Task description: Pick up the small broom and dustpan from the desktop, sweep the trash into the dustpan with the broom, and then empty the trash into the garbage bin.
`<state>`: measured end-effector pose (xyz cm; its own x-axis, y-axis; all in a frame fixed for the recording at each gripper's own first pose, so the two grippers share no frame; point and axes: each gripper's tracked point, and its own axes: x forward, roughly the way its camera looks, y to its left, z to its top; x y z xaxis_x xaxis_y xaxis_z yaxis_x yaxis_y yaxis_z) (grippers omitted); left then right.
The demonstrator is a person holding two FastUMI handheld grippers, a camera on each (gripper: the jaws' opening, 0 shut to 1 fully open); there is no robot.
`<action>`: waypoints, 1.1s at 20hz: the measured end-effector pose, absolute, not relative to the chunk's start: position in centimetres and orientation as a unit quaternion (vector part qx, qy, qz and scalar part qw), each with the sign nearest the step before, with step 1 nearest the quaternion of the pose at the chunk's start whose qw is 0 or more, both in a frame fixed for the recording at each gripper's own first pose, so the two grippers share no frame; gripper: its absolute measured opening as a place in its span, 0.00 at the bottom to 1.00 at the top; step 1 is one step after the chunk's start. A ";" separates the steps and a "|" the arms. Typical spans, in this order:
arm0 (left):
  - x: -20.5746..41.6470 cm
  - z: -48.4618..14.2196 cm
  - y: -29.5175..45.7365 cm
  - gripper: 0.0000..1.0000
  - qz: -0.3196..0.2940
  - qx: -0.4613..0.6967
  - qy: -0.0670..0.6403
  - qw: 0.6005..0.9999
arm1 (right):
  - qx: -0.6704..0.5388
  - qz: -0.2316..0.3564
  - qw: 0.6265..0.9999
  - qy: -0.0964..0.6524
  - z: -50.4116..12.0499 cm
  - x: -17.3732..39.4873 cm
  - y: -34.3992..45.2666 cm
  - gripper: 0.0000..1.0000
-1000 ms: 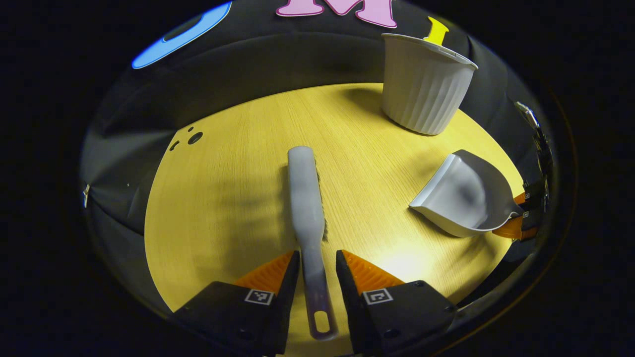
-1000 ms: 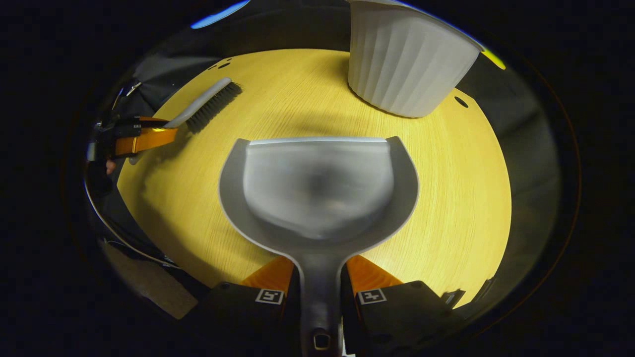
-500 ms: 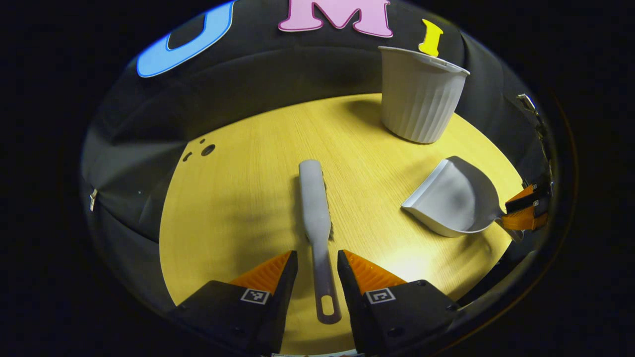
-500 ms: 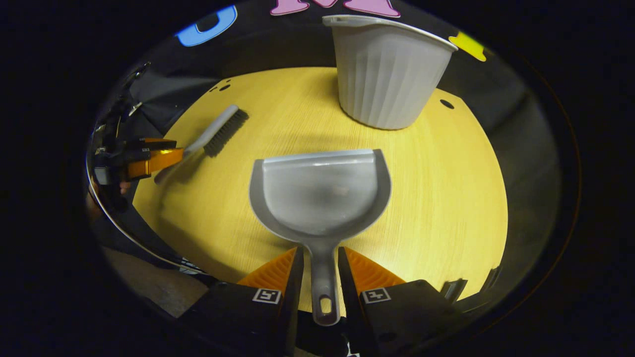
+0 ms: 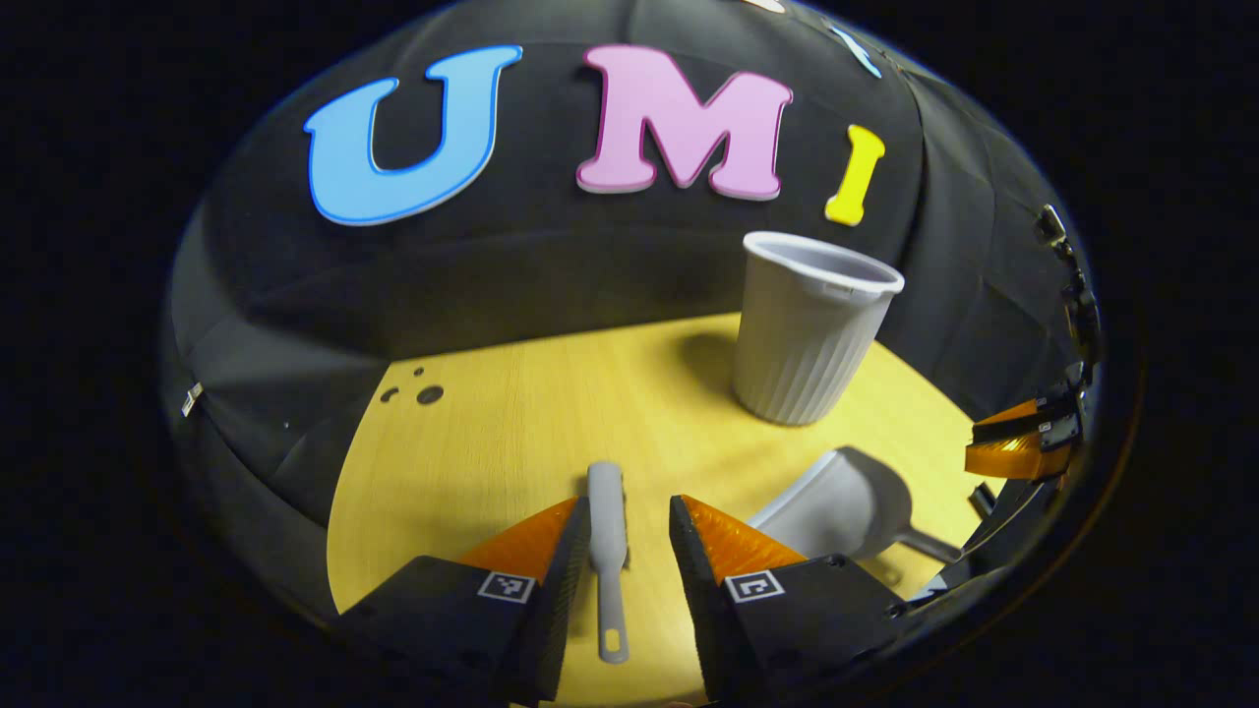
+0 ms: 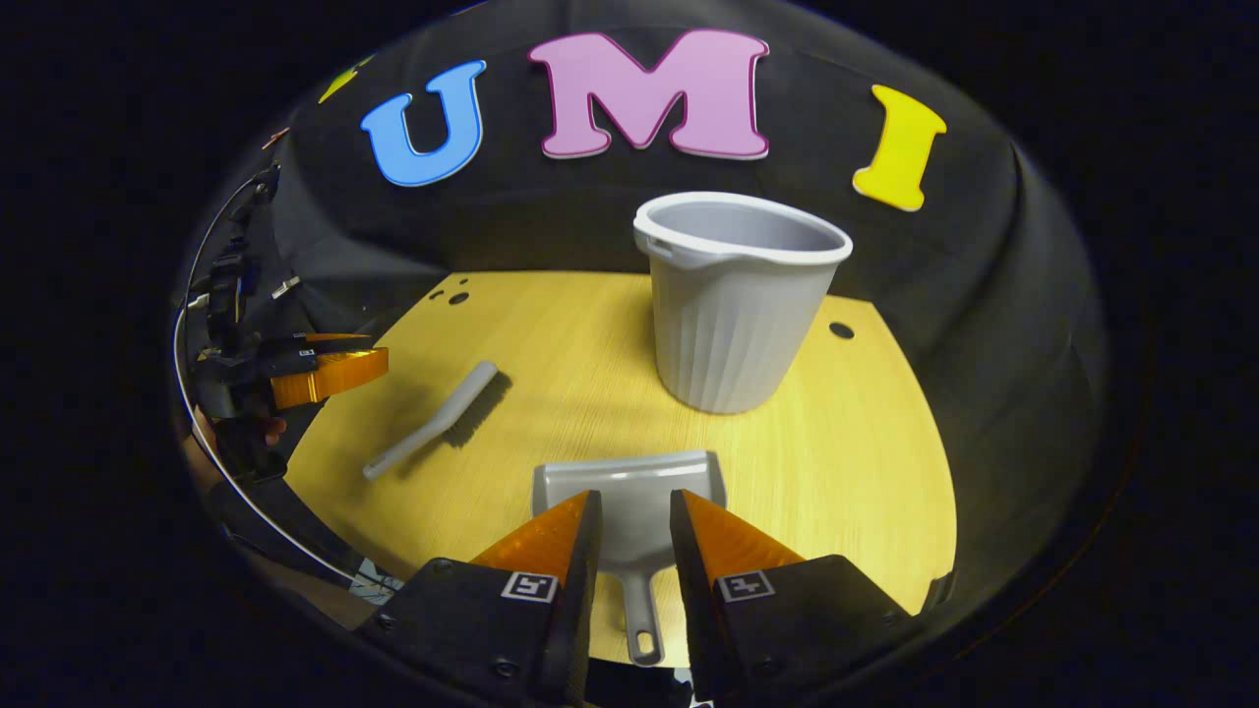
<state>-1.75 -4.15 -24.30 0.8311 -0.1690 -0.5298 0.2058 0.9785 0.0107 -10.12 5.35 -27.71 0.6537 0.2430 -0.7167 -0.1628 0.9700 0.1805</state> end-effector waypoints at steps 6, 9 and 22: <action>-2.7 -16.7 -7.5 0.56 -0.066 0.019 0.200 0.977 | 0.044 0.124 0.941 0.311 -22.1 -7.4 2.8 0.43; -3.6 -13.7 -8.4 0.56 -0.041 0.000 0.175 0.984 | 0.033 0.137 0.952 0.270 -18.8 -6.6 1.4 0.43; -7.2 -6.2 -10.3 0.56 0.015 0.000 0.133 0.991 | 0.027 0.174 0.972 0.156 -8.3 -6.3 -1.1 0.44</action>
